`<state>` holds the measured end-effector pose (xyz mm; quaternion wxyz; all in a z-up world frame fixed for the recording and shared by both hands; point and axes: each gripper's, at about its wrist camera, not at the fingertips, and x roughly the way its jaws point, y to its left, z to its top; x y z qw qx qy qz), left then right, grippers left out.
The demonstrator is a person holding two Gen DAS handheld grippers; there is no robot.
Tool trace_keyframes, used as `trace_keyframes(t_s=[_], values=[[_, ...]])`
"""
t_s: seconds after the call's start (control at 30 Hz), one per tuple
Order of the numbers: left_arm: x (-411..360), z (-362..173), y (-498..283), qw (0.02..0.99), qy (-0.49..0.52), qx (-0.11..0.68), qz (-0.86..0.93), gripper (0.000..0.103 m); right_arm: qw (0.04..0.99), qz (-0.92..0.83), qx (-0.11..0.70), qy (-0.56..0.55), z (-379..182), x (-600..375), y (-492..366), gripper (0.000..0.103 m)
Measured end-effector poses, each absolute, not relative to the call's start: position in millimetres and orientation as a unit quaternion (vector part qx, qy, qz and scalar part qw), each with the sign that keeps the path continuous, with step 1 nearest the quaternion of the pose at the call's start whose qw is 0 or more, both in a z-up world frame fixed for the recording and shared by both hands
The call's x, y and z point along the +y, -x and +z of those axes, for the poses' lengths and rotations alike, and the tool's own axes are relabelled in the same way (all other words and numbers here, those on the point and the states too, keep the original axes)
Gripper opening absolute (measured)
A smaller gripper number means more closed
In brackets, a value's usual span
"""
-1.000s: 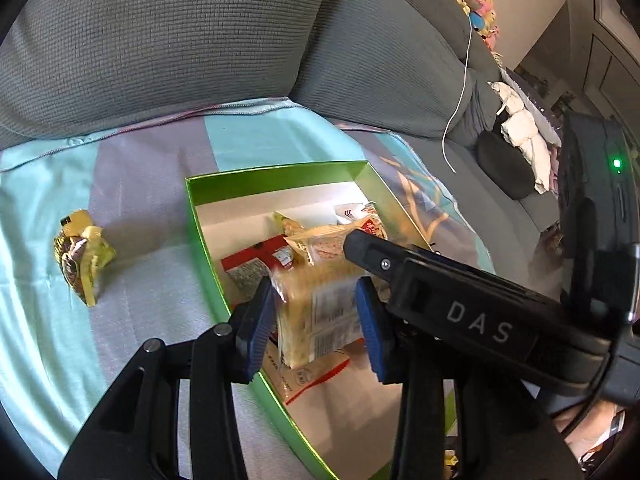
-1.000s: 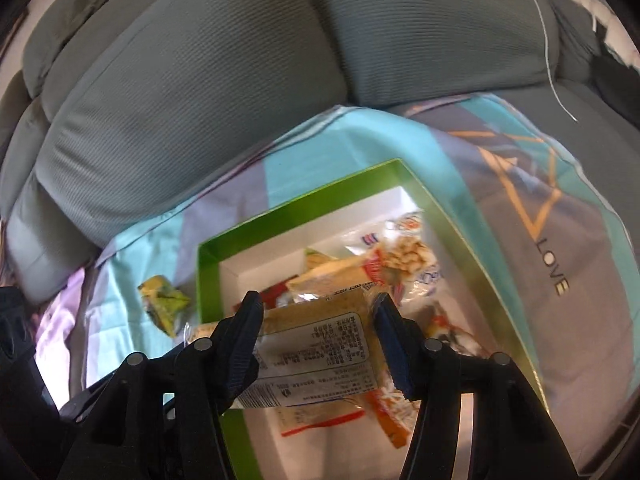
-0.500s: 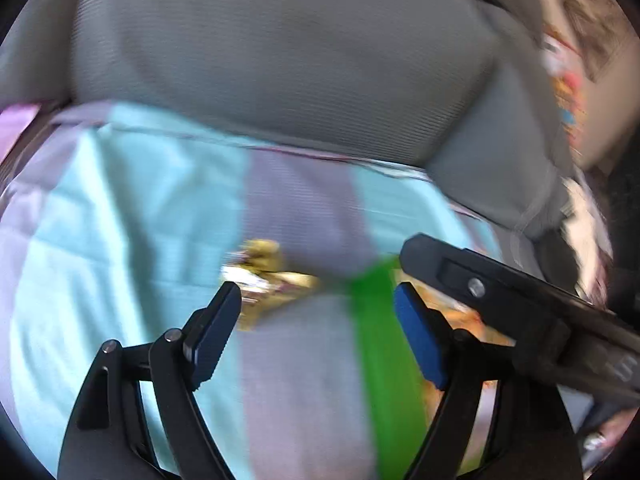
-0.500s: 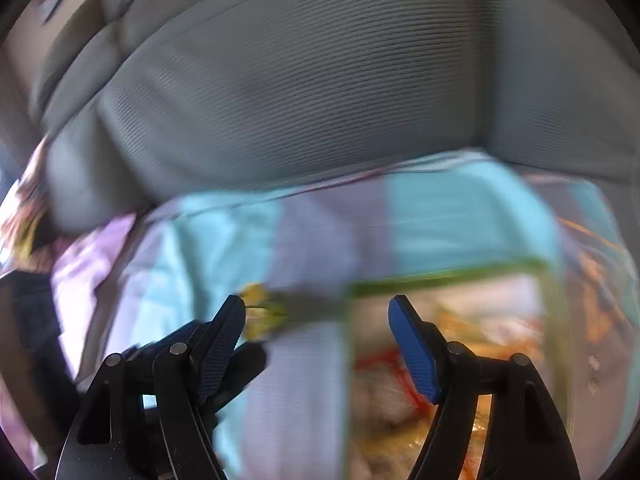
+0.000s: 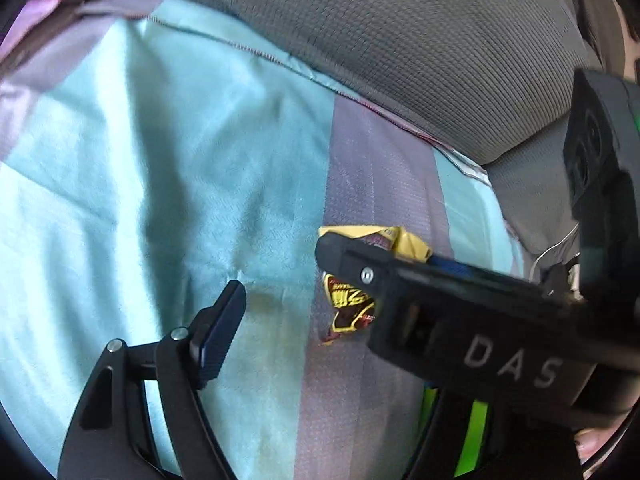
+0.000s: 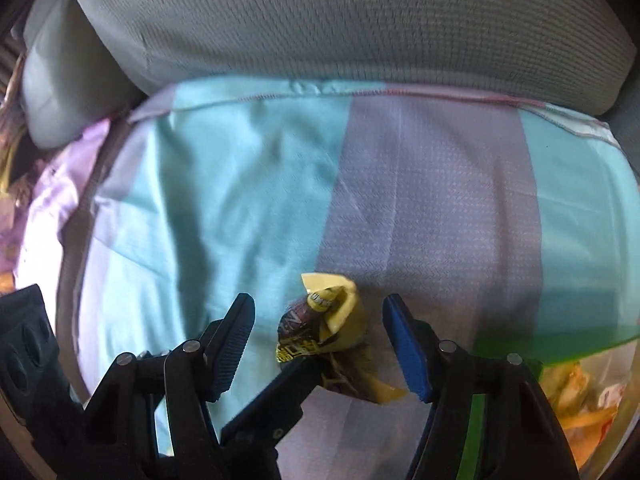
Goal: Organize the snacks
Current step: 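Move the right tool to the gold-wrapped candy and close on it, then carry the gold candy into the green box and open the right gripper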
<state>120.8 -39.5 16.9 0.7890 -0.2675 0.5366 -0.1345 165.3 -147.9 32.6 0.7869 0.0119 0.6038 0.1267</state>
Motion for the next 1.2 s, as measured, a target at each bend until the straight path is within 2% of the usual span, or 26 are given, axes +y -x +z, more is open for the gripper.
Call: trace_keyframes(t_s=[0.03,0.07,0.13,0.17,0.2,0.37,0.57,0.73,0.87,0.93,0.97,1.0,1.03,1.1,1.2], values=[[-39.6,14.3,-121.8,0.786,0.270,0.538,-0.143,0.064,0.783,0.132,0.608,-0.014,28.5,-148.8,-166.8,0.059],[-43.7,14.1,-121.6,0.786,0.266,0.536,-0.153,0.057,0.780,0.131,0.612,-0.012,24.7,-149.8,-166.9,0.058],[-50.9,14.6,-120.8,0.786,0.264,0.533,-0.168,0.043,0.781,0.122,0.612,0.000,20.0,-151.4,-167.0,0.043],[-55.7,15.9,-120.5,0.783,0.271,0.530,-0.179,0.030,0.783,0.124,0.610,0.000,19.1,-152.5,-166.0,0.042],[-59.5,18.5,-120.2,0.784,0.270,0.527,-0.187,0.027,0.785,0.132,0.605,-0.010,18.5,-154.8,-164.8,0.039],[-76.9,52.6,-104.7,0.811,0.227,0.500,-0.203,0.025,0.806,0.136,0.574,-0.049,38.9,-174.7,-146.4,0.036],[-113.1,125.9,-56.3,0.856,0.158,0.410,-0.274,0.025,0.873,0.119,0.465,-0.083,116.3,-207.7,-84.4,0.036],[-157.9,136.0,-22.5,0.846,0.092,0.391,-0.351,0.026,0.903,0.058,0.403,-0.135,135.0,-252.7,-24.4,0.036],[-190.4,122.9,-8.0,0.826,0.045,0.405,-0.390,0.033,0.903,-0.010,0.391,-0.176,118.3,-286.4,9.0,0.037],[-198.2,117.5,-5.1,0.826,0.028,0.408,-0.388,0.047,0.898,-0.040,0.397,-0.183,111.7,-300.5,18.0,0.037],[-200.0,115.7,-4.3,0.829,0.018,0.411,-0.378,0.059,0.897,-0.057,0.396,-0.188,108.7,-306.5,22.8,0.038],[-201.9,115.7,-1.7,0.832,0.010,0.413,-0.371,0.072,0.897,-0.069,0.392,-0.193,106.8,-310.7,27.5,0.043],[-203.6,114.9,0.0,0.834,0.003,0.413,-0.366,0.076,0.896,-0.079,0.390,-0.199,105.5,-316.4,32.0,0.057],[-203.1,113.8,1.5,0.835,0.001,0.407,-0.370,0.080,0.893,-0.094,0.388,-0.210,102.3,-322.5,38.3,0.073],[-206.0,113.1,-0.8,0.836,0.001,0.402,-0.375,0.081,0.897,-0.097,0.376,-0.214,101.8,-325.4,46.5,0.075]])
